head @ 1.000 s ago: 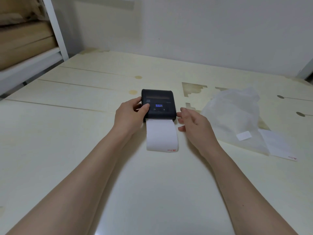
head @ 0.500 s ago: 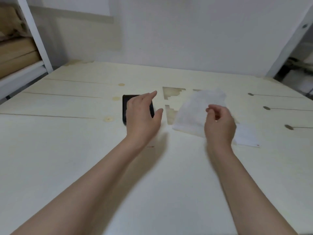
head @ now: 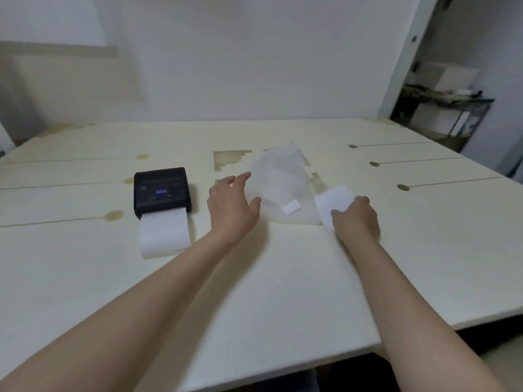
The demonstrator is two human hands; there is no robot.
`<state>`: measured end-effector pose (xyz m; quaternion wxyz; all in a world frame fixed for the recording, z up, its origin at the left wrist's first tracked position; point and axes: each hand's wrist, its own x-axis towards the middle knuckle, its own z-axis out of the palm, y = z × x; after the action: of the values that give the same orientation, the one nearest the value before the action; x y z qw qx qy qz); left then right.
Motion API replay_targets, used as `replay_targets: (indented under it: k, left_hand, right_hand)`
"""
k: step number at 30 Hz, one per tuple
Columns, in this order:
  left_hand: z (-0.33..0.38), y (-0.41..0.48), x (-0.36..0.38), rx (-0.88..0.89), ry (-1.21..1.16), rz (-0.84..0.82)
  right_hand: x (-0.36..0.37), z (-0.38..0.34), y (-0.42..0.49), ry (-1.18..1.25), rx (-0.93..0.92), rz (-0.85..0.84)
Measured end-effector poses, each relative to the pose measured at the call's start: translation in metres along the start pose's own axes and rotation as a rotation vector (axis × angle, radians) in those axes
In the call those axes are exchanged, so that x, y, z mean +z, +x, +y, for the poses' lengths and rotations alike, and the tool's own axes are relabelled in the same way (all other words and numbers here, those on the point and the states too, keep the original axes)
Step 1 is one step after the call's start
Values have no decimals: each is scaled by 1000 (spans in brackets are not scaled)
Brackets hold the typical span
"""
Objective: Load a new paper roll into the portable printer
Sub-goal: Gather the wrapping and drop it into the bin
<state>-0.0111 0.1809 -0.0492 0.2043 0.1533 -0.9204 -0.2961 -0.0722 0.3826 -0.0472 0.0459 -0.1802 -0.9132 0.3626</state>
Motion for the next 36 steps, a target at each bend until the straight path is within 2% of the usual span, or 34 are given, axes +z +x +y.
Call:
replay_targets:
  k: [3,5,8,12,14,19,21,23,25,29,33,36]
  left_hand:
    - [-5,14,1,-126,-6,-34]
    - [-9,19,2,-192,-37,-76]
    - [-9,16,3,-187,-92,-132]
    - [5,-7,-2,-131,-175,-181]
    - [14,-22,-6,-99,-219,-208]
    - [25,-43,-7,-90,-337,-270]
    - [32,-51,-4,-69,-398,-273]
    - [45,-60,-2,-60,-479,-280]
    - [63,-71,0,-60,-537,-316]
    - [99,-109,12,71,-505,-370]
    - [129,-164,33,230,-435,-315]
    - [143,-210,51,375,-432,-335]
  right_hand:
    - [-9,10,-7,451,-32,102]
    - [-12,11,-13,613,-64,18]
    - [-6,6,-25,494,-231,-221]
    - [9,0,-29,116,-313,-223]
    - [8,1,-32,45,-302,-217]
    - [-20,25,-49,360,-204,-166]
    - [-44,42,-59,468,-170,-237]
    - [-73,64,-70,428,-181,-372]
    - [-99,90,-79,343,-209,-431]
    - [-131,144,-92,422,-169,-385]
    - [-150,199,-101,484,-103,-329]
    - [-149,251,-103,471,14,-336]
